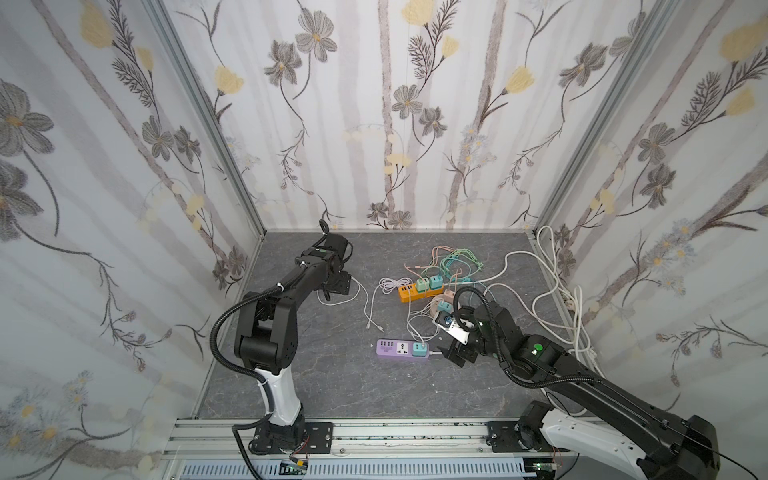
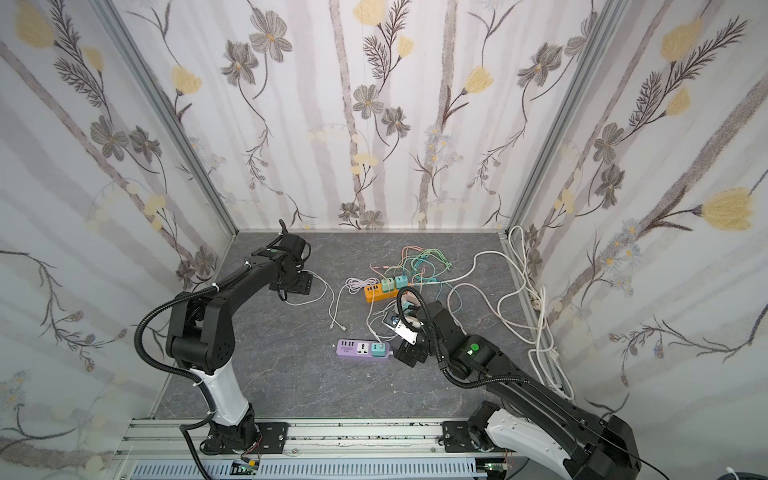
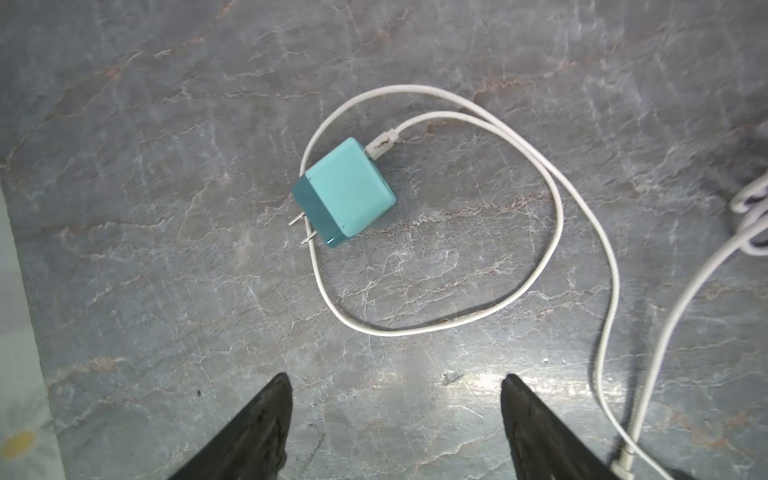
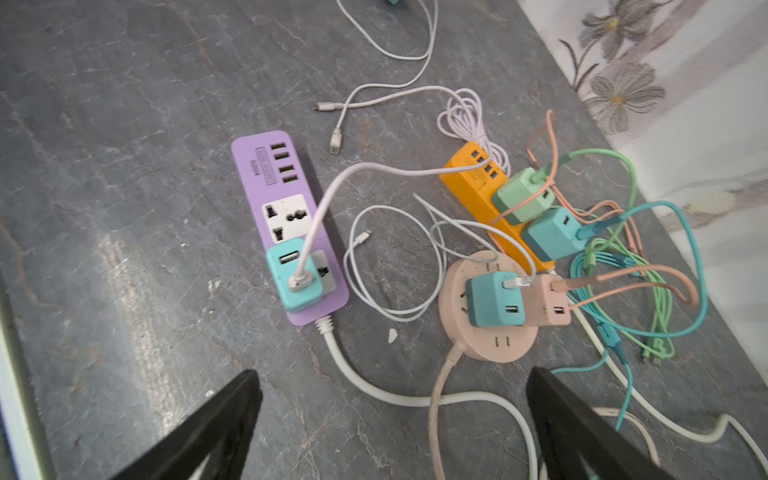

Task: Insert the plug
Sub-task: 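Open and raise the right gripper while the left gripper moves to a loose teal charger, then lower the left gripper onto the loose teal charger and close on it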

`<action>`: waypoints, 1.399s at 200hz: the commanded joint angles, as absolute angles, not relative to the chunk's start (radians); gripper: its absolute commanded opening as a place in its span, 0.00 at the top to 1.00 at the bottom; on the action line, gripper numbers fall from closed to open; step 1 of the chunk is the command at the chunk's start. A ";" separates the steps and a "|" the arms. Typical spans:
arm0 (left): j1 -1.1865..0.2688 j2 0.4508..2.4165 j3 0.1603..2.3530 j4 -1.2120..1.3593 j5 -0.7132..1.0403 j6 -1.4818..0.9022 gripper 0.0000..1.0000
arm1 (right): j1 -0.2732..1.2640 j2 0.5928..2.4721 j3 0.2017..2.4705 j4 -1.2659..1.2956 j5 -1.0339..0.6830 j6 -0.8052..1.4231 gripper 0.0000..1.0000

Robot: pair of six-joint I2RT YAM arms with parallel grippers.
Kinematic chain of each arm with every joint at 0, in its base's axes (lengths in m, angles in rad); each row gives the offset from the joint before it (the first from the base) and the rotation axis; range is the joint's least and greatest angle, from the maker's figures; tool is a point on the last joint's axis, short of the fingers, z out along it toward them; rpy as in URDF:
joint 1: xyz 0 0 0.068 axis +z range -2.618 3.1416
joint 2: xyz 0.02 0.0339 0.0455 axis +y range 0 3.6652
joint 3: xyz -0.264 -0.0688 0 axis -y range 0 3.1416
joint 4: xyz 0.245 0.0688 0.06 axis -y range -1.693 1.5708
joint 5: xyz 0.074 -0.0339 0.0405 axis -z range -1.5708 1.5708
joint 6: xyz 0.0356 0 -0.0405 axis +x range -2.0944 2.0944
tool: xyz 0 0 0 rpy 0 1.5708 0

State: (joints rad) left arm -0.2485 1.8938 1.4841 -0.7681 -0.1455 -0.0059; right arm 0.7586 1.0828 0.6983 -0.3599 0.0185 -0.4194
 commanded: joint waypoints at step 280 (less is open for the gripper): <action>-0.113 2.214 1.814 -1.003 0.088 0.569 0.48 | 0.773 1.162 0.712 -0.139 0.131 -0.213 0.01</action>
